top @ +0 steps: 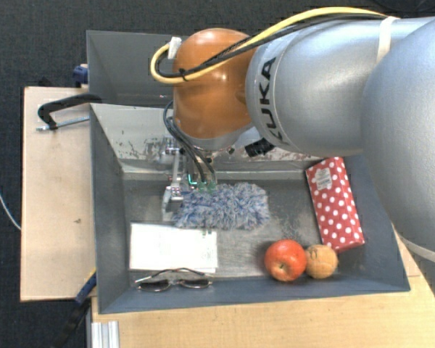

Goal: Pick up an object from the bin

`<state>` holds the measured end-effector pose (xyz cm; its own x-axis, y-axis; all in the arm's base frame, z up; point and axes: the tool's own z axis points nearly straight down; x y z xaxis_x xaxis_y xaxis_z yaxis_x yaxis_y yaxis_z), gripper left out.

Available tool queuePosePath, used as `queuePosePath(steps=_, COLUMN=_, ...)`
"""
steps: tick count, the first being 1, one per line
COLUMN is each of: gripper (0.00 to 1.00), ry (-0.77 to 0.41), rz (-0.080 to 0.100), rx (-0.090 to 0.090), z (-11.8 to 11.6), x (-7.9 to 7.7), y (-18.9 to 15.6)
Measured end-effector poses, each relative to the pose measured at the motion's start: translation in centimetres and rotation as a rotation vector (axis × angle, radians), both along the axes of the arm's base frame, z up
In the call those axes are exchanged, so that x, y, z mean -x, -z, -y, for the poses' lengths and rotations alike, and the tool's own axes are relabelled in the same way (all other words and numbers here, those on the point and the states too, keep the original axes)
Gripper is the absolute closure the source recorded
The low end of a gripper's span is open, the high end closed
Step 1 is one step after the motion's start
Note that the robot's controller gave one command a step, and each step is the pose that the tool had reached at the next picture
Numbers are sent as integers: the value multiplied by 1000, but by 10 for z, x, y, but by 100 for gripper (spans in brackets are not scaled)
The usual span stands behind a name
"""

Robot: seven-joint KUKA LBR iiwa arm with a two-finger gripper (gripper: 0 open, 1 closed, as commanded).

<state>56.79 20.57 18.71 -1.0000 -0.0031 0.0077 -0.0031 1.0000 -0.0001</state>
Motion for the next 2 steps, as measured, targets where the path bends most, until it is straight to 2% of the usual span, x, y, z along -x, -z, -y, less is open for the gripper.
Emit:
queuePosePath(steps=1, gripper=0, ry=2, rz=8, rx=-2, z=1, x=-2, y=-5)
queuePosePath(steps=2, gripper=0, ry=-156, rz=9, rx=-2, z=2, x=-5, y=1)
